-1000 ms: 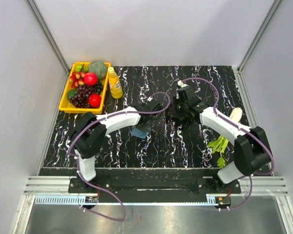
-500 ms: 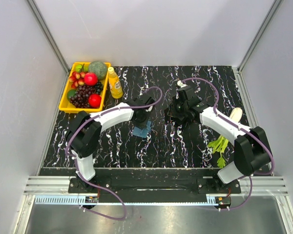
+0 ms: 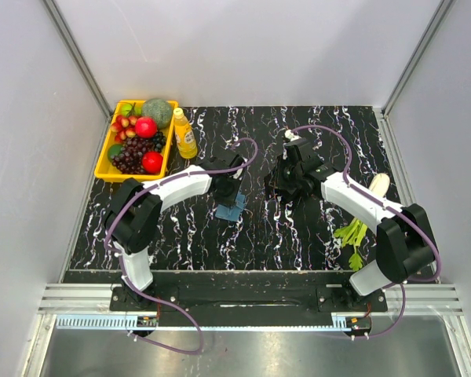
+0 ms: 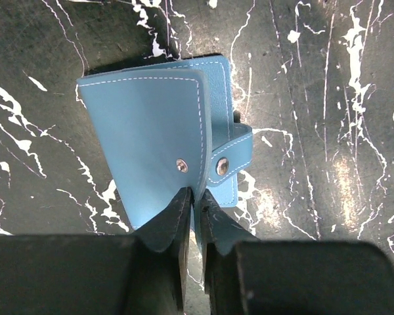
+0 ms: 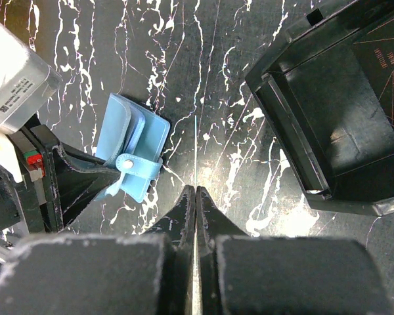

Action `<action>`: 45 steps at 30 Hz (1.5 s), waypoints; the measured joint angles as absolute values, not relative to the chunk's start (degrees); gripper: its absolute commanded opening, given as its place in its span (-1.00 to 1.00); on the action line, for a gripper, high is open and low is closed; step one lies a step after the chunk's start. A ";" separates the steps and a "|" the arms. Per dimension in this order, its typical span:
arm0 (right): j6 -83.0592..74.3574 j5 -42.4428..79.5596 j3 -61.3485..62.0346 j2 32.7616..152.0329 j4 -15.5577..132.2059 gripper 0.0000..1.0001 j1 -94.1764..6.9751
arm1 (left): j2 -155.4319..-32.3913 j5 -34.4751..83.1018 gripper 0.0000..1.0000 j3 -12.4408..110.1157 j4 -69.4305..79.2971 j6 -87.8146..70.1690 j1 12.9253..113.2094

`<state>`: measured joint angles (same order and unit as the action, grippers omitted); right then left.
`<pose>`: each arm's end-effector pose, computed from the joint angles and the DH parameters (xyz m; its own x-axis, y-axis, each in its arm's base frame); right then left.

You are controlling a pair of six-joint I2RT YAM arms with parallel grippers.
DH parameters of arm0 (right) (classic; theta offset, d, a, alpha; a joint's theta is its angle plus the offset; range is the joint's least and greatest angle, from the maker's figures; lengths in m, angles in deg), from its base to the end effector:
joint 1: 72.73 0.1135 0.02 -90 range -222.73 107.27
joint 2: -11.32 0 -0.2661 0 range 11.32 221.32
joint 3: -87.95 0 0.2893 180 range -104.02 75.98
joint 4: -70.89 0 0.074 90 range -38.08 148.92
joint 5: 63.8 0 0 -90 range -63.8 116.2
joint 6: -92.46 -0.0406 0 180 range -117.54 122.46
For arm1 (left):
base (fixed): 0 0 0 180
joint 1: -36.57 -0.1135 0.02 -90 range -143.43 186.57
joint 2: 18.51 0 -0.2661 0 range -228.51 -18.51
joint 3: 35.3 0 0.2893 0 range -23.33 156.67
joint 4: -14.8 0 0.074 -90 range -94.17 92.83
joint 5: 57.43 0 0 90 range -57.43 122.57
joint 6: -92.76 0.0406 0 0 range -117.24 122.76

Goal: Put the credit cards into the card holder
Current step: Insert the credit card into the card holder.

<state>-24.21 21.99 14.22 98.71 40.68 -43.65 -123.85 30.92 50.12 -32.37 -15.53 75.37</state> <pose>0.3233 0.1832 0.2317 -0.7796 0.0787 -0.6214 -0.2026 0.9071 0.3690 0.3165 -0.2559 0.1660 -0.8809 0.3057 -0.3613 0.3777 0.9141 -0.1474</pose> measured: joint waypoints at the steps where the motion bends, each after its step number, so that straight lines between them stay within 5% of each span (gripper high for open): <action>1: -24.21 21.99 14.22 98.71 40.68 -1.00 -43.65 | -123.85 30.66 -0.71 50.12 -32.28 -15.57 75.31; 17: -24.21 21.95 14.22 98.71 40.68 -1.00 -43.65 | -123.85 28.76 -0.55 49.57 -31.39 -15.90 75.07; 27: -24.19 21.95 14.22 98.71 40.68 -1.00 -43.65 | -123.85 28.17 -1.00 49.57 -31.34 -15.90 74.89; 45: -25.52 18.36 13.17 98.71 41.42 -1.00 -43.65 | -117.40 17.07 -1.00 45.35 -23.91 -22.87 72.60</action>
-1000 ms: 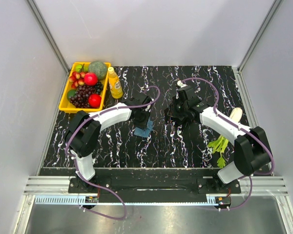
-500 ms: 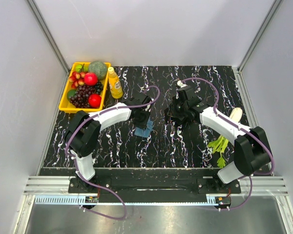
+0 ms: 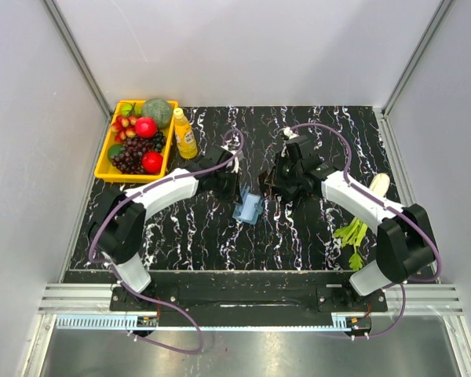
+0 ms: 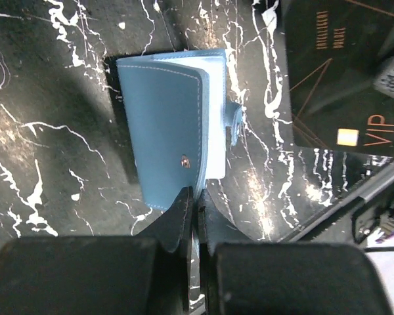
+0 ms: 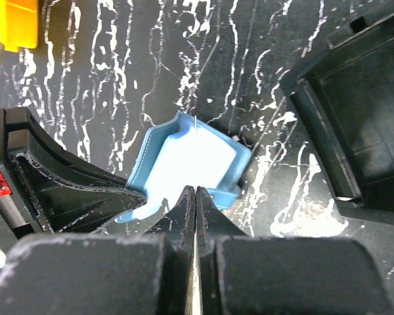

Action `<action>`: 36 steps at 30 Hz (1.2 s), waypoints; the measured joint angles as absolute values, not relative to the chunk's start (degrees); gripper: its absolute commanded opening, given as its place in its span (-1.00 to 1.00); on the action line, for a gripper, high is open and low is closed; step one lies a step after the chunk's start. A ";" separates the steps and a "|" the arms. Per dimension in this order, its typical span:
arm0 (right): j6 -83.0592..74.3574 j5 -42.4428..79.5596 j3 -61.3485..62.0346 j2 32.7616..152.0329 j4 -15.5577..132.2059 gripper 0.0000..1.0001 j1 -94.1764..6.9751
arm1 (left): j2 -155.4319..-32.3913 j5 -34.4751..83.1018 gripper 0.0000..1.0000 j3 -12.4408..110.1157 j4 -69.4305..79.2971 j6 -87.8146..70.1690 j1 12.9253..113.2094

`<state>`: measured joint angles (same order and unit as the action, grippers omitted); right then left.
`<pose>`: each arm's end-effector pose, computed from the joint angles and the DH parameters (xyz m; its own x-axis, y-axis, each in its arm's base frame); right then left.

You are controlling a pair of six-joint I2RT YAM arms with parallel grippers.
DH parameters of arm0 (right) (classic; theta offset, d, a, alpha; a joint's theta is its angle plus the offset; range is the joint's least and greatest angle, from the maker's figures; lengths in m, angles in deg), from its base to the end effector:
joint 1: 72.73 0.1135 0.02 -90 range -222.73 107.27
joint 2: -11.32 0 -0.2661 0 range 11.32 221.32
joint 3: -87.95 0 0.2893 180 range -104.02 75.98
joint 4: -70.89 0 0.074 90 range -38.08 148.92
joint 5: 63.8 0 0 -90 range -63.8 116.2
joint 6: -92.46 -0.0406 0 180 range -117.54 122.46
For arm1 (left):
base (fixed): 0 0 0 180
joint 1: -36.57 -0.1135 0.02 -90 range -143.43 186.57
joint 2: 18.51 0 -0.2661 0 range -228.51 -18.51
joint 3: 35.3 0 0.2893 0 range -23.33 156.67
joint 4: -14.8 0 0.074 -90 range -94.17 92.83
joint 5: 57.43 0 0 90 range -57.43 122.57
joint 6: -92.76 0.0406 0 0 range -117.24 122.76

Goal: Put the credit cards into the card holder
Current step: Insert the credit card into the card holder.

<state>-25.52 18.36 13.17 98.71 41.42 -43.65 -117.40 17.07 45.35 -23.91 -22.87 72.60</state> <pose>0.3250 0.1871 0.2396 -0.7846 0.0955 -0.6126 -0.2286 0.8739 0.4289 0.3151 -0.2426 0.1910 -0.9073 0.1445 -0.3948 0.3241 0.8386 -0.4379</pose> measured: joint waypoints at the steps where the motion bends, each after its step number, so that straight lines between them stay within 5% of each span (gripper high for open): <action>1: -26.00 17.73 13.08 98.71 41.71 -1.00 -43.65 | -116.50 16.59 -1.00 44.63 -23.10 -23.72 72.38; 17: -41.57 11.59 14.50 105.44 52.33 -1.00 -39.17 | -107.39 16.52 -1.00 28.17 -11.37 -33.80 66.46; 36: -42.29 11.61 15.12 116.87 56.90 -1.00 -36.70 | -105.51 16.02 -1.00 23.87 -7.34 -34.78 63.81</action>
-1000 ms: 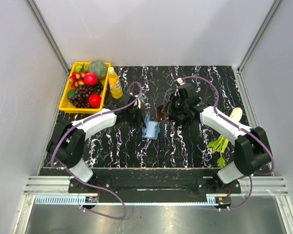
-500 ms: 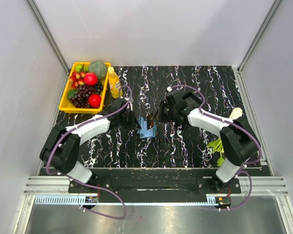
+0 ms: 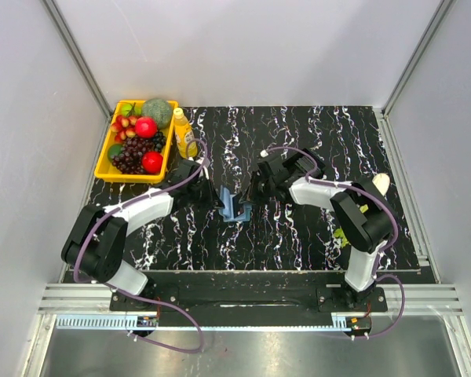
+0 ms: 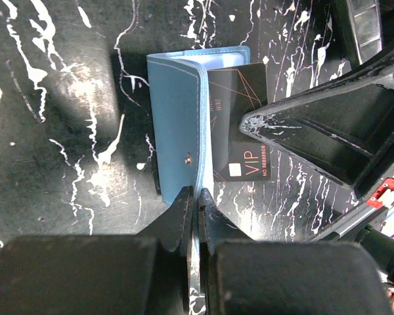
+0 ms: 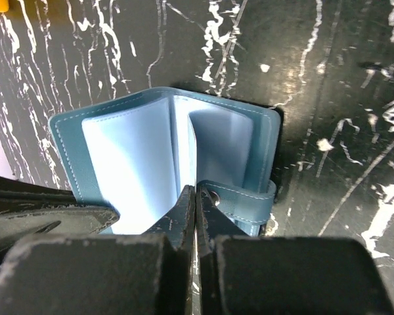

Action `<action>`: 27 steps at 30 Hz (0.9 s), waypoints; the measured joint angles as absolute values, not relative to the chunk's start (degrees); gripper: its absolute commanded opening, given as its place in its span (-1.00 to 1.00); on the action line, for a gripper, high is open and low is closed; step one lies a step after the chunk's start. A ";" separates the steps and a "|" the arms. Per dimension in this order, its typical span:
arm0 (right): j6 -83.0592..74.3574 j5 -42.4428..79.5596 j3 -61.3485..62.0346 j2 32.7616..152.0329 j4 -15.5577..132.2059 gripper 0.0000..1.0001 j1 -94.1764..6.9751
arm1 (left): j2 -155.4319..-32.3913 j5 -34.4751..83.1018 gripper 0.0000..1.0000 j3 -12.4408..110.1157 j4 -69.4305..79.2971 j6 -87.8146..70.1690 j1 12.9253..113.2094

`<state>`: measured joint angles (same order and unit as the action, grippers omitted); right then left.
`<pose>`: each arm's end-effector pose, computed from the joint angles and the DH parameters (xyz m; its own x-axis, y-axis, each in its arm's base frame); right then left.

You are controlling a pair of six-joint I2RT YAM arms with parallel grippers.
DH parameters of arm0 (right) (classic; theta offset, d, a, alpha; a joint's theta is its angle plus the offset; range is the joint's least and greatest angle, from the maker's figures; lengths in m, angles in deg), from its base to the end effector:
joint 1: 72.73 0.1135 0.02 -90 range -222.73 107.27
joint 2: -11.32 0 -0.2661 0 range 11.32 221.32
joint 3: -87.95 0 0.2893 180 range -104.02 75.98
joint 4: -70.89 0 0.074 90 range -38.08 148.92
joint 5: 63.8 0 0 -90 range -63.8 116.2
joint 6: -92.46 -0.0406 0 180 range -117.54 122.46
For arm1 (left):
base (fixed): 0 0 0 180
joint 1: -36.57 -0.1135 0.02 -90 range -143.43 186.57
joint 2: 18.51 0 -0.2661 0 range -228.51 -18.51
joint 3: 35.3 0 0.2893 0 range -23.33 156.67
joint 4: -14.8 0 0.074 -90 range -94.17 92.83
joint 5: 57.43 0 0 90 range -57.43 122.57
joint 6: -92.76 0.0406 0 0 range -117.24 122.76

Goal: Put the credit cards into the card holder
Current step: Insert the credit card into the card holder.

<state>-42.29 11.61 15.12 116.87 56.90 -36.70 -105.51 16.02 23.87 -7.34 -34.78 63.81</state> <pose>0.3275 0.2509 0.1310 -0.9171 0.1754 -0.3579 -0.0890 0.7851 0.6130 0.2921 -0.1634 0.1577 -0.9064 -0.1903 -0.3771 0.0623 0.8228 -0.5649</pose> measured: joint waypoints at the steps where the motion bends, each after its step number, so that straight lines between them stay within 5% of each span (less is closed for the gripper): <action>1: -42.07 11.63 15.12 117.03 57.25 -1.00 -36.43 | -105.20 15.91 -1.00 23.47 -7.15 -34.74 63.55; 7: -39.49 11.89 13.24 117.16 58.10 -1.00 -34.03 | -104.79 14.95 -0.87 22.03 -6.75 -34.35 61.34; 9: -37.92 13.36 11.38 117.40 56.33 -1.00 -32.81 | -104.79 14.97 -0.60 21.84 -6.93 -34.21 60.82; 13: -35.34 16.99 7.27 118.30 52.42 -1.00 -29.68 | -104.79 15.36 -0.36 21.27 -7.74 -33.67 60.27; 20: -32.52 22.84 0.84 122.69 45.14 -1.00 -26.23 | -103.37 16.35 -0.16 21.11 -11.85 -33.25 58.94; 23: -30.73 27.13 -3.22 124.59 40.99 -1.00 -24.70 | -100.70 17.05 0.49 21.11 -13.29 -33.34 58.06; 27: -29.33 30.12 -6.39 125.68 38.01 -1.00 -23.08 | -96.92 17.96 0.52 21.31 -15.15 -33.16 57.04</action>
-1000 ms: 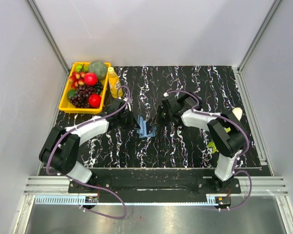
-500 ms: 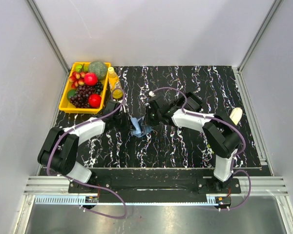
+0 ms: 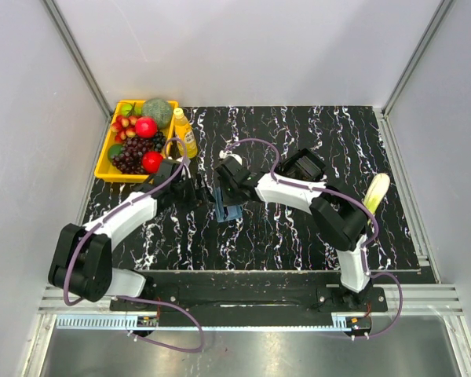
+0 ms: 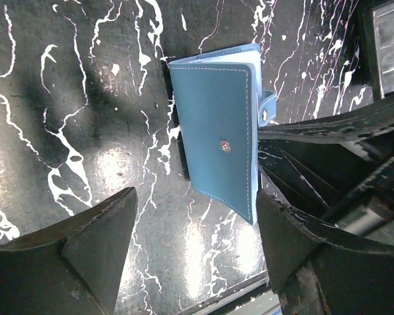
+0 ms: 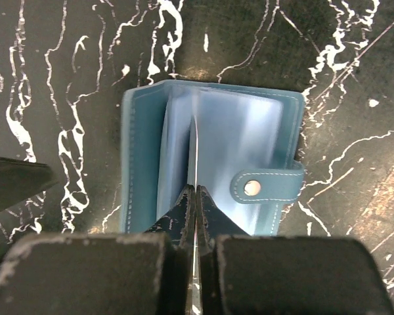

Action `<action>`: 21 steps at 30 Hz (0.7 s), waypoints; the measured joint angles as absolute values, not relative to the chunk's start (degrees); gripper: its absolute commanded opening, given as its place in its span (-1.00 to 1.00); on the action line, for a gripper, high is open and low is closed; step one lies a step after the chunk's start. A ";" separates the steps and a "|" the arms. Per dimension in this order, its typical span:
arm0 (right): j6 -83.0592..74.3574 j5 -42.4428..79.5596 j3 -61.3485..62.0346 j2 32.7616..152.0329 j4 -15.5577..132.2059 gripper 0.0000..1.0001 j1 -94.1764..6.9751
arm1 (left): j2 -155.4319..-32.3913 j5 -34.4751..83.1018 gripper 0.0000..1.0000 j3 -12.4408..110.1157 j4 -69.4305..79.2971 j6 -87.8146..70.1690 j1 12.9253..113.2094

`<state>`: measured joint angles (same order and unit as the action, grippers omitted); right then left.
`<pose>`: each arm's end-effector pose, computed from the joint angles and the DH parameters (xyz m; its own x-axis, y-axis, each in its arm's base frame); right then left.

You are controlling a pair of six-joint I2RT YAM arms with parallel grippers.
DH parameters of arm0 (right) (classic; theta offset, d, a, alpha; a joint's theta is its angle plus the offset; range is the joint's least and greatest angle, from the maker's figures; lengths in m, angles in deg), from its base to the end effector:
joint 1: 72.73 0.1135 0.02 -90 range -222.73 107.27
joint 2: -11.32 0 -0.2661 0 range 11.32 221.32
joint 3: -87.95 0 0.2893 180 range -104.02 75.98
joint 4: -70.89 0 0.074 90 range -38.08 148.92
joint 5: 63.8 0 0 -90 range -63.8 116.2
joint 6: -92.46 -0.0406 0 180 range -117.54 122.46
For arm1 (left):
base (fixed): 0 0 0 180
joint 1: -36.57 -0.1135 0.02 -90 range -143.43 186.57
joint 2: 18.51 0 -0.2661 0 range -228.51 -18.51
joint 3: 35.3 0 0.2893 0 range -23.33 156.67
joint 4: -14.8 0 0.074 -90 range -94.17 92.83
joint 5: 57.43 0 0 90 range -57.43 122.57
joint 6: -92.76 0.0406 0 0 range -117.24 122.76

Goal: Put the credit cards into the card holder
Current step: Insert the credit card into the card holder.

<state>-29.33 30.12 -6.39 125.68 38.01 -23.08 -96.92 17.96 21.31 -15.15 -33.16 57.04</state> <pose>0.3068 0.3569 0.1655 -0.8254 -0.1598 -0.5414 -0.3515 0.8960 0.2714 0.2824 -0.1164 0.1778 -0.8802 -0.2774 -0.3852 -0.0391 0.8511 -0.5236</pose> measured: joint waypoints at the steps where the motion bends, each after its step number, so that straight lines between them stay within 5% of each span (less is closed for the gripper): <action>1: -29.09 30.52 -6.67 125.92 37.73 -1.00 -22.90 | -96.48 18.12 0.48 21.46 -15.43 -33.12 56.86; 21: -27.95 30.08 -7.77 126.27 37.25 -1.00 -22.84 | -95.78 21.53 0.33 32.20 -22.78 -30.52 58.92</action>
<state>-27.95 30.08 -7.77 126.27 37.25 -22.84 -95.78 21.53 32.20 -22.78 -30.52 58.92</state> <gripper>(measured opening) 0.010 0.686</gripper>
